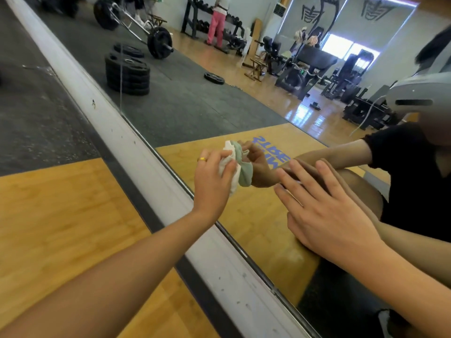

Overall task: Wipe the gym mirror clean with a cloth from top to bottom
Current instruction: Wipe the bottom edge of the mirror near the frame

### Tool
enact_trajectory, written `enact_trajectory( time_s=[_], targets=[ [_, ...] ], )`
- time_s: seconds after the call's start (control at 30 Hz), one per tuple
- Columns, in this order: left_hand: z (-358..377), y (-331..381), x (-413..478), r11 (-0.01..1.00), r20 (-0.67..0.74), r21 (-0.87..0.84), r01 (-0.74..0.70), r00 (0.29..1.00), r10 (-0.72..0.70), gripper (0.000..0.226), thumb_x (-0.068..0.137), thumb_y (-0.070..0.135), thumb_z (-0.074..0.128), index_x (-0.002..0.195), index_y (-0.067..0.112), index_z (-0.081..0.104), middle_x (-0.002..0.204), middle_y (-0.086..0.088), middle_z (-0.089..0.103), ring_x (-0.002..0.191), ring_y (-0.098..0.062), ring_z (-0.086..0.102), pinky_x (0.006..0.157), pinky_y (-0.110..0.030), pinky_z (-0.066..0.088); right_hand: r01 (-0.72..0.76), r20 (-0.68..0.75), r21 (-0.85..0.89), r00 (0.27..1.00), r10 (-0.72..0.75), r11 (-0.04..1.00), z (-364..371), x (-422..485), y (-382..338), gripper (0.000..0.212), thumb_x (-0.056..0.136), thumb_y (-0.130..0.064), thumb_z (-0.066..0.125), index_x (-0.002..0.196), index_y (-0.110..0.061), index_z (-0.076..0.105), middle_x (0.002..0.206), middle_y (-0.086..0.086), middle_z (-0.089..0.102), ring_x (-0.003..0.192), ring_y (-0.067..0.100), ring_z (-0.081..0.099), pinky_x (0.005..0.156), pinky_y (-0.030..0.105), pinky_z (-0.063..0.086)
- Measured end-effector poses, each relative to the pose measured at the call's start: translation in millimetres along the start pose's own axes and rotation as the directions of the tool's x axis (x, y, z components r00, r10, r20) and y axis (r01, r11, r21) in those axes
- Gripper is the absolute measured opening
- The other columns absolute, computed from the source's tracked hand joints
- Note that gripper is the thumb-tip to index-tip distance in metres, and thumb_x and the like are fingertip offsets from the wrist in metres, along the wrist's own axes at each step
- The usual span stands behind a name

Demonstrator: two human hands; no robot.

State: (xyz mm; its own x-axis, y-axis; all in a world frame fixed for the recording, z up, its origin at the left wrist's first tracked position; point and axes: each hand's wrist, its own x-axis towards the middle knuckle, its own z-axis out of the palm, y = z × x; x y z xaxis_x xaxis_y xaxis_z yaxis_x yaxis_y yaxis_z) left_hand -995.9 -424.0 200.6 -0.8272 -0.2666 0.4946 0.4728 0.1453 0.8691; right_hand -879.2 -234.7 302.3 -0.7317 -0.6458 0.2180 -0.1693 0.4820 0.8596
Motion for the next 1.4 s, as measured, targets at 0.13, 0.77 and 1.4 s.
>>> enact_trajectory(
  time_s=[0.13,0.77,1.4],
  targets=[
    [7,-11,0,0.999,-0.033,-0.037,0.027,0.999,-0.028,0.012,0.100,0.022,0.065,0.110,0.017,0.067,0.111,0.000,0.055,0.098,-0.014,0.057,0.082,-0.034,0.053,0.007,0.012,-0.012,1.000,-0.007,1.000,3,0,0,0.053,0.100,-0.030,0.038,0.144,-0.005,0.055,0.163,0.020,0.035,0.155,0.039,0.024,0.123,0.064,0.017],
    [27,-19,7,0.963,-0.134,-0.070,-0.260,0.959,0.249,0.018,0.094,0.002,0.070,0.112,0.002,0.073,0.099,0.008,0.045,0.089,0.007,0.048,0.082,-0.006,0.039,-0.006,0.047,0.017,0.999,0.005,1.000,1,1,1,0.056,0.097,-0.032,0.050,0.145,-0.004,0.055,0.164,0.018,0.035,0.154,0.039,0.027,0.124,0.063,0.018],
    [-3,6,38,0.974,-0.106,0.218,0.065,0.993,-0.042,0.008,0.101,0.021,0.059,0.103,0.014,0.063,0.103,-0.007,0.061,0.094,-0.007,0.056,0.087,-0.027,0.049,-0.146,0.047,0.187,0.989,0.140,0.971,15,54,-59,0.060,0.098,-0.018,0.027,0.153,0.002,0.041,0.165,0.025,0.028,0.155,0.045,0.016,0.120,0.064,-0.014]
  ],
)
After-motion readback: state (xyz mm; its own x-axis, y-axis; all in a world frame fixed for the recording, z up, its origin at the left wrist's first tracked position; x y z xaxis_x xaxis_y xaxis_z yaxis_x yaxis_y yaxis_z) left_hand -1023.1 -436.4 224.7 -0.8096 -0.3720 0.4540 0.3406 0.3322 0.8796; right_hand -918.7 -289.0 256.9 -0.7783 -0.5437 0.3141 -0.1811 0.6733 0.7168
